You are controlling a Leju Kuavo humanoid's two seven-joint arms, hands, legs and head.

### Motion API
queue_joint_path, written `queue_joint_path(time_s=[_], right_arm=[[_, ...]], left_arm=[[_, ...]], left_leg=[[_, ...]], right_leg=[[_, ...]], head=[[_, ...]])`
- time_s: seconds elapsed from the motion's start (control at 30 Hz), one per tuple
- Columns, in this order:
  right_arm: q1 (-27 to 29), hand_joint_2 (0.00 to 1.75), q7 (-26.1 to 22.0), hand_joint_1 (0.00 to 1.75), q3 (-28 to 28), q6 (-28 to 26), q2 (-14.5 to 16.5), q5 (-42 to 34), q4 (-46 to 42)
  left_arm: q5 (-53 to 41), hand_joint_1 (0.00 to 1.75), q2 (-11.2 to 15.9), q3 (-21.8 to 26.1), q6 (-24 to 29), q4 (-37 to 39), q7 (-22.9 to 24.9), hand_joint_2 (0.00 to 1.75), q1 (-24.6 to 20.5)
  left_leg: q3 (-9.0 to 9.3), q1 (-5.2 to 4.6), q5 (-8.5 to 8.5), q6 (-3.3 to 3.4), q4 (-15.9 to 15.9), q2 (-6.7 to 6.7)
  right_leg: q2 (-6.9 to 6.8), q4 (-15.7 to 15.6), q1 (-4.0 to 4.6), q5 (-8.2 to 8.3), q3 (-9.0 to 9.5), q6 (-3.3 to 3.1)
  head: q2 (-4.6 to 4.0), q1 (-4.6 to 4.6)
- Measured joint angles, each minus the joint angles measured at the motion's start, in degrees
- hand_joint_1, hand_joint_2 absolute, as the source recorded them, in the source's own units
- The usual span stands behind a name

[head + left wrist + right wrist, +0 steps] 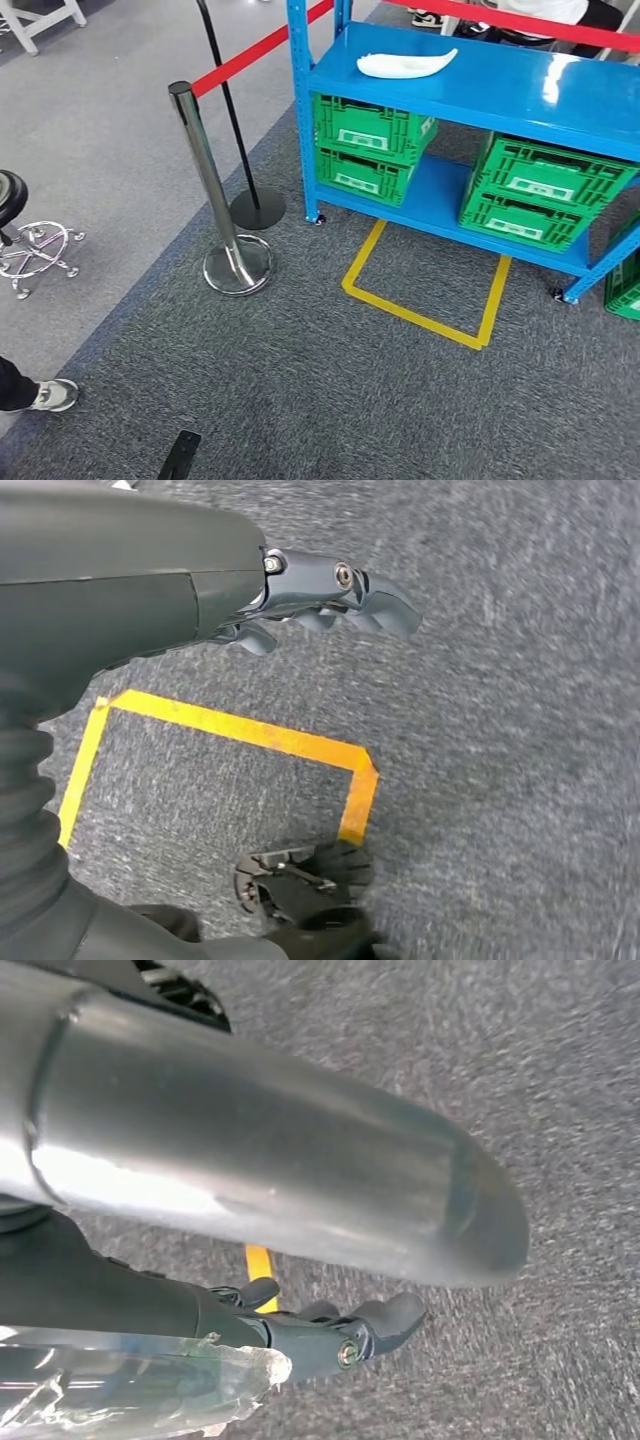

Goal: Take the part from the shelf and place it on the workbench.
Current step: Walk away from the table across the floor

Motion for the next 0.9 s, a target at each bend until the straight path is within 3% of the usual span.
queue_joint_path(time_s=[0.03,0.07,0.1,0.13,0.2,0.27,0.33,0.4,0.47,0.53,0.57,0.6,0.67,0.73,0.77,0.83,0.9], right_arm=[[0.02,0.00,0.03,0.00,0.01,0.00,0.01,0.08,0.00],[0.08,0.00,0.08,0.00,0.01,-0.01,0.01,0.14,0.00],[0.13,0.00,0.13,0.00,0.01,-0.01,0.02,0.19,0.00],[0.15,0.00,0.17,0.00,0.01,-0.02,0.03,0.21,0.00],[0.03,0.00,0.21,0.00,0.01,-0.04,0.05,0.25,0.00],[0.01,0.00,0.29,0.00,0.01,-0.08,0.05,0.27,0.00],[0.32,0.00,0.37,0.00,0.01,-0.12,0.05,0.30,0.00],[0.55,0.00,0.41,0.00,0.01,-0.16,0.06,0.31,0.01],[0.35,0.00,0.43,0.00,0.01,-0.14,0.10,0.32,0.02],[0.15,0.00,0.44,0.00,0.01,-0.13,0.14,0.31,0.02],[0.17,0.00,0.45,0.00,0.01,-0.14,0.14,0.30,0.02],[0.24,0.00,0.46,0.00,0.01,-0.15,0.14,0.29,0.02],[0.28,0.00,0.50,0.00,0.01,-0.16,0.14,0.30,0.02],[0.04,0.00,0.52,0.00,0.01,-0.15,0.14,0.34,0.02],[-0.07,0.00,0.52,0.00,0.01,-0.12,0.15,0.37,0.02],[-0.10,0.00,0.49,0.00,0.01,-0.06,0.16,0.43,0.02],[-0.04,0.00,0.34,0.00,0.01,0.10,0.22,0.47,0.02]], left_arm=[[0.00,0.00,-0.01,-0.01,0.00,0.00,0.00,1.75,0.10],[0.00,0.00,-0.01,-0.01,0.00,0.00,0.00,1.75,0.16],[0.00,0.00,-0.02,-0.01,0.00,0.00,0.00,1.75,0.19],[-0.01,0.00,-0.02,-0.01,0.00,0.00,0.00,1.75,0.18],[-0.08,0.00,-0.01,-0.01,0.00,0.00,0.00,1.75,0.13],[-0.22,0.00,-0.03,-0.01,-0.02,0.00,0.07,1.75,0.03],[-0.32,0.00,-0.04,0.01,-0.04,0.00,0.14,1.75,-0.11],[-0.36,0.00,-0.02,0.03,-0.03,0.00,0.15,1.75,-0.23],[-0.37,0.00,-0.01,0.03,-0.03,0.00,0.15,1.75,-0.15],[-0.37,0.00,-0.01,0.03,-0.04,0.00,0.15,1.75,0.05],[-0.37,0.00,0.00,0.03,-0.04,0.00,0.16,1.75,0.09],[-0.37,0.00,0.00,0.03,-0.04,0.00,0.16,1.75,0.10],[-0.39,0.00,-0.05,0.03,-0.04,0.00,0.17,1.75,0.05],[-0.45,0.00,-0.07,0.03,-0.04,0.00,0.17,1.75,-0.01],[-0.49,0.00,-0.06,0.03,-0.04,0.00,0.17,1.75,-0.08],[-0.52,0.00,-0.05,0.03,-0.04,0.00,0.17,1.75,-0.28],[-0.52,0.00,-0.05,0.03,-0.03,-0.01,0.17,1.75,-0.45]], left_leg=[[-1.65,0.02,-0.79,-0.01,3.07,-0.27],[-2.43,0.03,-0.42,0.03,4.17,-0.42],[-2.14,0.06,1.06,0.11,3.03,-0.55],[-0.83,0.12,3.26,0.19,-0.11,-0.82],[2.68,0.47,6.82,0.29,-8.07,-2.67],[4.40,0.64,7.66,0.49,-12.09,-4.04],[4.46,0.54,7.69,1.11,-12.45,-3.47],[4.51,0.57,7.96,1.96,-12.74,-2.53],[4.55,0.48,8.00,2.55,-12.87,-1.35],[4.57,0.26,7.91,2.75,-12.84,-0.10],[4.61,0.20,7.87,2.78,-12.83,0.48],[4.69,0.16,7.80,2.76,-12.82,1.00],[5.02,0.10,7.57,2.54,-12.81,1.95],[5.31,-0.21,7.25,2.02,-12.69,2.75],[5.39,-0.34,7.19,1.72,-12.65,3.06],[5.47,-0.33,7.24,1.13,-12.76,3.69],[5.17,-0.14,6.38,0.45,-11.91,2.92]], right_leg=[[0.64,0.00,0.00,0.01,-0.02,-0.04],[1.28,0.01,0.00,0.02,-0.02,-0.04],[1.95,0.01,-0.03,0.04,0.01,0.00],[2.60,0.02,-0.08,0.08,0.04,0.09],[3.85,0.18,-0.05,0.13,-0.08,0.54],[4.84,0.20,0.01,0.28,-0.44,1.25],[5.54,-0.16,-0.16,0.57,-0.79,2.02],[3.84,1.29,-0.17,-0.50,-1.77,2.59],[0.90,7.42,-0.07,-4.02,-4.71,2.92],[-0.14,14.96,-0.08,-7.27,-8.24,3.14],[-0.24,16.58,-0.07,-7.49,-8.92,3.17],[-0.32,15.78,-0.06,-6.58,-8.38,3.13],[-1.47,8.31,-0.01,-2.92,-4.20,2.91],[-2.95,1.73,0.19,-0.75,-0.53,2.40],[-3.27,0.54,0.31,-0.54,0.12,2.09],[-2.40,0.39,0.47,-0.42,0.02,1.34],[-1.56,0.15,0.29,-0.12,-0.05,0.63]], head=[[0.00,-0.02],[0.00,-0.02],[0.00,-0.02],[0.01,-0.02],[0.00,-0.10],[0.00,-0.18],[0.01,-0.20],[0.01,0.02],[0.00,0.29],[0.00,0.31],[0.01,0.31],[0.01,0.31],[0.01,0.33],[0.01,0.26],[0.00,0.20],[-0.01,0.11],[0.00,0.02]])
